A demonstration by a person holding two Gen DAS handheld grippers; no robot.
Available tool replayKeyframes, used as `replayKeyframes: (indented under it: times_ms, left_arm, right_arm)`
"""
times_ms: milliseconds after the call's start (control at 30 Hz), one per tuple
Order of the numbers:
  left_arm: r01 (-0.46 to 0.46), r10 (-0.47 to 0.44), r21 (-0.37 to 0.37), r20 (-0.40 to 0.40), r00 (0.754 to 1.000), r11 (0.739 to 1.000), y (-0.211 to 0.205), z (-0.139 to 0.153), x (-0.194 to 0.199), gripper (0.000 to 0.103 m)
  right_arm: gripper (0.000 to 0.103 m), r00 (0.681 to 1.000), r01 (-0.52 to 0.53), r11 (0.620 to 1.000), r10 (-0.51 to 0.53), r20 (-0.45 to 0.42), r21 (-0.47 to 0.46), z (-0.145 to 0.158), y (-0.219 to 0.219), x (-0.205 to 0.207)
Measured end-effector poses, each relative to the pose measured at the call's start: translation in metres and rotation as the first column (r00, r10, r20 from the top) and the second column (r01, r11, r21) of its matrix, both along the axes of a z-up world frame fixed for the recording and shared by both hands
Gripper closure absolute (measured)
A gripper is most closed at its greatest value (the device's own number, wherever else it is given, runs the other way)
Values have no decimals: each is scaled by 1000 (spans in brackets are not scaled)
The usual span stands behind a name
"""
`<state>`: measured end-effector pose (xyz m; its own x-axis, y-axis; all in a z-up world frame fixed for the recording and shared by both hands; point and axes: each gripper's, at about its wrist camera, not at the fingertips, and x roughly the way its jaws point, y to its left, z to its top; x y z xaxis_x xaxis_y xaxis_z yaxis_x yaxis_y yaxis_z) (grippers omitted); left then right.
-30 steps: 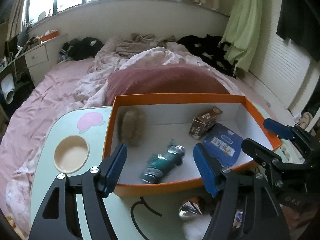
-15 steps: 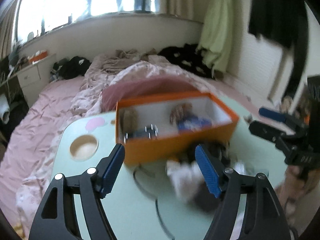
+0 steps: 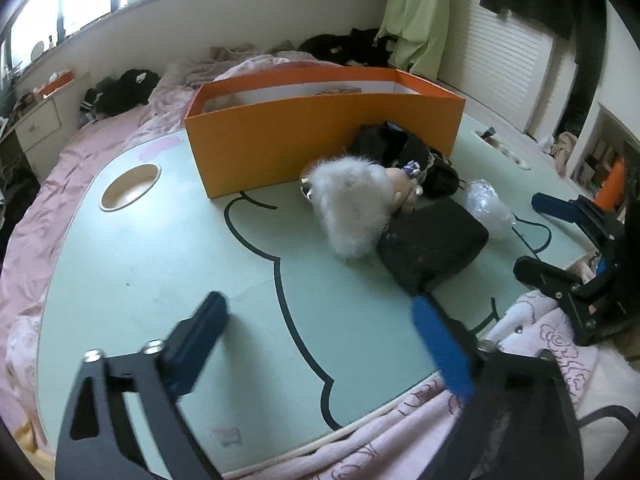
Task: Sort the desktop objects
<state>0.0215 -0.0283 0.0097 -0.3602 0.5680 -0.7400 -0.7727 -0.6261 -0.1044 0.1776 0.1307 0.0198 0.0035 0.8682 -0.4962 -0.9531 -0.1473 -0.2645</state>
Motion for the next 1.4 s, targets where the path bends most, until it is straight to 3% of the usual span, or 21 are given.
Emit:
replayKeyframes:
  times_ms: [1400]
  left_arm:
    - [1, -1, 6, -3, 1000, 1000, -1, -5, 2, 0]
  right_arm:
    - [0, 994, -112, 993, 112, 1, 19, -5, 0, 4]
